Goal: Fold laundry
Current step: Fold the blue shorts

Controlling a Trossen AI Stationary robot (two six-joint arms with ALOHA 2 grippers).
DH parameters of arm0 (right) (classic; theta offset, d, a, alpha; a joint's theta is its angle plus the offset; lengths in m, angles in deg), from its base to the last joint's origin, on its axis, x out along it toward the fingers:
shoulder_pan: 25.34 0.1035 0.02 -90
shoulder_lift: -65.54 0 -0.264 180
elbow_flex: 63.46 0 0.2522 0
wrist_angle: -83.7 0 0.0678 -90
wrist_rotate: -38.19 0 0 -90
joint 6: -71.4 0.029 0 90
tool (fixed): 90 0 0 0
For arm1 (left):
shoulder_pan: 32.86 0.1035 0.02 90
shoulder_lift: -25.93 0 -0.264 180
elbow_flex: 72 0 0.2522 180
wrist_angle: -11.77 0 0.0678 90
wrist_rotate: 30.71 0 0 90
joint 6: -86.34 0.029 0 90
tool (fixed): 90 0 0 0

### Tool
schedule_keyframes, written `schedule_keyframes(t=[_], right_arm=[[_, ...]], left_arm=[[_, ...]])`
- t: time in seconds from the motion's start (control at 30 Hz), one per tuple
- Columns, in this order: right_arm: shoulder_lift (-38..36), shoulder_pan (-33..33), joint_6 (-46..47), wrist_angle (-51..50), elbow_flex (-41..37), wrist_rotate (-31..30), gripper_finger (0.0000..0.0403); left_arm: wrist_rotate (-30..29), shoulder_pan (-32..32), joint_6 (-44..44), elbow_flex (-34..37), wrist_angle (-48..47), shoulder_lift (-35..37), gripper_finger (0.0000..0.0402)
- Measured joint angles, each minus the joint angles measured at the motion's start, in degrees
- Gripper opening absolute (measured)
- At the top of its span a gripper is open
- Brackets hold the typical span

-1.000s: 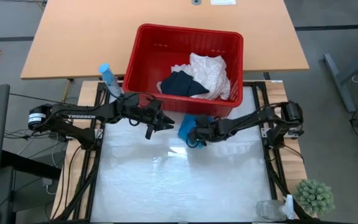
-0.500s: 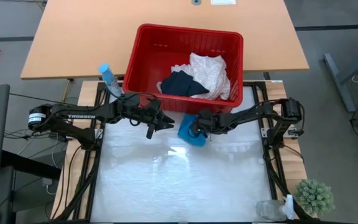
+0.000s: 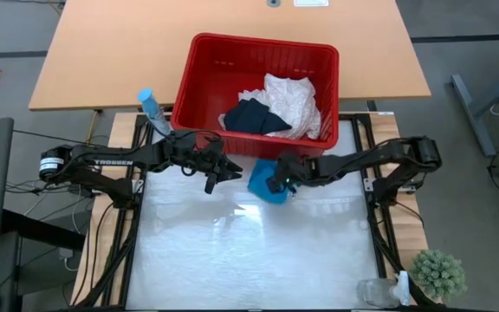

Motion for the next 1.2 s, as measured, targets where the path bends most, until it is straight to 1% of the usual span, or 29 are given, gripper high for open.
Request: schedule_keyframes(t=[0.17,0.23,0.4,0.5,0.63,0.77,0.93,1.03,1.07,1.13,1.2], right_arm=[[4.61,3.50,4.44,-1.27,0.00,0.75,0.0018],[6.72,3.86,5.59,-1.95,-0.02,0.74,0.0019],[10.77,2.14,7.43,-1.86,-0.02,0.66,0.0018],[11.52,0.36,7.30,-1.88,-0.02,0.52,0.0018],[10.84,-1.96,6.33,-1.40,-0.02,0.60,0.0018],[8.43,-3.08,5.50,-0.90,0.07,0.56,0.0019],[5.31,-3.16,-0.17,-0.55,1.32,-0.21,0.0029],[5.03,-4.01,-3.75,-0.70,1.79,-0.14,0.0032],[5.05,-4.38,-4.60,-0.81,1.94,0.14,0.0033],[5.01,-4.90,-5.44,-1.85,2.48,2.62,0.0034],[5.00,-4.94,-4.55,-3.89,3.18,4.47,0.0036]], left_arm=[[-0.06,0.00,0.00,0.00,0.02,0.00,0.0107],[-0.07,0.00,0.00,0.00,-0.08,0.00,0.0107],[-1.55,-0.02,0.02,0.00,-0.62,0.00,0.0107],[-1.70,0.00,-0.02,0.00,-0.72,0.00,0.0107],[-1.86,0.00,-0.02,0.00,-1.12,0.00,0.0107],[-3.08,0.00,-0.05,0.00,-2.79,0.00,0.0107],[-3.72,0.00,0.96,0.00,-4.21,0.00,0.0107],[-5.97,-0.02,1.76,0.00,-4.94,-0.02,0.0107],[-6.62,-0.02,1.96,0.00,-4.94,-0.04,0.0107],[-7.16,-0.01,2.01,0.10,-4.73,-0.04,0.0107],[-7.16,0.00,2.24,0.15,-4.79,-0.07,0.0107]])
